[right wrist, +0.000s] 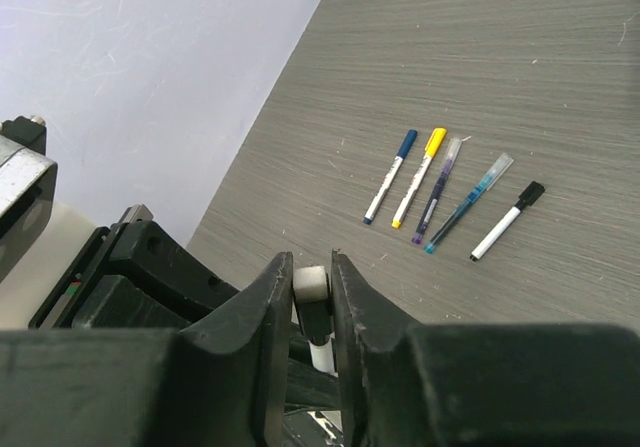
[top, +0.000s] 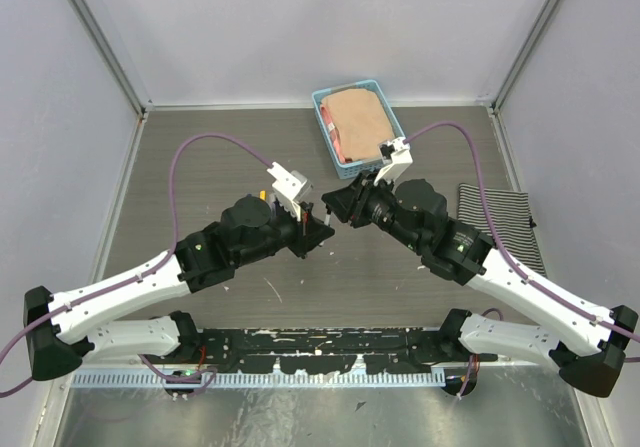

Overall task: Insert the pens into the pen caps
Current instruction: Press the pen cap onto the pen.

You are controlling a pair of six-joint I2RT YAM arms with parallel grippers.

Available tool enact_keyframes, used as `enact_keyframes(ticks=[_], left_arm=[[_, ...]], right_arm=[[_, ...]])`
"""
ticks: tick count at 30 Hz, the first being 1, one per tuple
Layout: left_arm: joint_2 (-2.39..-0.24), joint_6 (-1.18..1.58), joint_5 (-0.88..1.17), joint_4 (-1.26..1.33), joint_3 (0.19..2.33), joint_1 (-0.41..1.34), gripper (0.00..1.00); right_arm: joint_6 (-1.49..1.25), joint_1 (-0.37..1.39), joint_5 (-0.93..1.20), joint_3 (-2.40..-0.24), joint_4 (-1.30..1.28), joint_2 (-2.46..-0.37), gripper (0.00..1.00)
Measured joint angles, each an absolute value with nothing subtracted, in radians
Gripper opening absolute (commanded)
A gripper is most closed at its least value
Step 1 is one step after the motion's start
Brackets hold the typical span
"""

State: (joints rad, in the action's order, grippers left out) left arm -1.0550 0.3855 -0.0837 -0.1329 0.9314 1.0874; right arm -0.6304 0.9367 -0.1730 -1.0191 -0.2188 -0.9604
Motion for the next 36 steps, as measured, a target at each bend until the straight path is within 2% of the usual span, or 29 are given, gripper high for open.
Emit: enact_keyframes(ticks=[3, 4, 19, 36], left_arm=[[-1.052, 0.386, -0.084, -0.134, 0.931, 1.087, 0.0], [-1.05, 0.386, -0.084, -0.138, 0.931, 1.087, 0.0], [-1.038, 0.39, -0.095, -0.195, 0.936, 1.093, 0.0], [-1.007, 0.382, -0.027, -0.252, 0.948, 1.11, 0.0]], right_arm=[[-0.628, 0.934, -0.174, -1.017, -0.22, -0.96, 0.03], [-0.629, 0.934, -0.174, -1.016, -0.22, -0.96, 0.0], [-0.651, 0.948, -0.15, -0.918, -0.124, -0.923, 0.0], [-0.738, 1.157, -0.453, -0.843, -0.083, -0.867, 0.0]])
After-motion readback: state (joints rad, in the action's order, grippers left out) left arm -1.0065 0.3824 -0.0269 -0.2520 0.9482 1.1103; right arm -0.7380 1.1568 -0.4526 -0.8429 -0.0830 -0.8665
